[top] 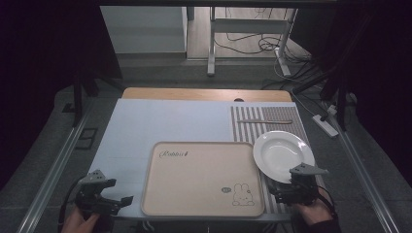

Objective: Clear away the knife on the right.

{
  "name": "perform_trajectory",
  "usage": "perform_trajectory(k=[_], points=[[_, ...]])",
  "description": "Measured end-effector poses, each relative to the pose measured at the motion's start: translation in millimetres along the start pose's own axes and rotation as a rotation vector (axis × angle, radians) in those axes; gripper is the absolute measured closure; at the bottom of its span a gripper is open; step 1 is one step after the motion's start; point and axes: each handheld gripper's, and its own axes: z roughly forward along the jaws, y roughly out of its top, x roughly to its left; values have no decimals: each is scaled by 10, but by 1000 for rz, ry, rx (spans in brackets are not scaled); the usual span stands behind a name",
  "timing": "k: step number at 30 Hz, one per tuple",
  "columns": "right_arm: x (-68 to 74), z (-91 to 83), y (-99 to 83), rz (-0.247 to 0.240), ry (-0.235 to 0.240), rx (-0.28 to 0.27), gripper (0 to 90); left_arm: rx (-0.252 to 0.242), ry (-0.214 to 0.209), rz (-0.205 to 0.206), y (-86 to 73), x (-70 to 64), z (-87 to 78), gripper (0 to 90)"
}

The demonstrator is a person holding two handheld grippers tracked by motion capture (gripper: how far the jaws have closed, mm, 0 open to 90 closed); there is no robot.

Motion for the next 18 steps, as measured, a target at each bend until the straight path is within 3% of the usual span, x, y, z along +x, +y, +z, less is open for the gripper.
perform_trajectory(k=[18], points=[[10, 83, 102, -18, 51, -4, 0, 4, 2, -2, 2, 3, 2, 10]])
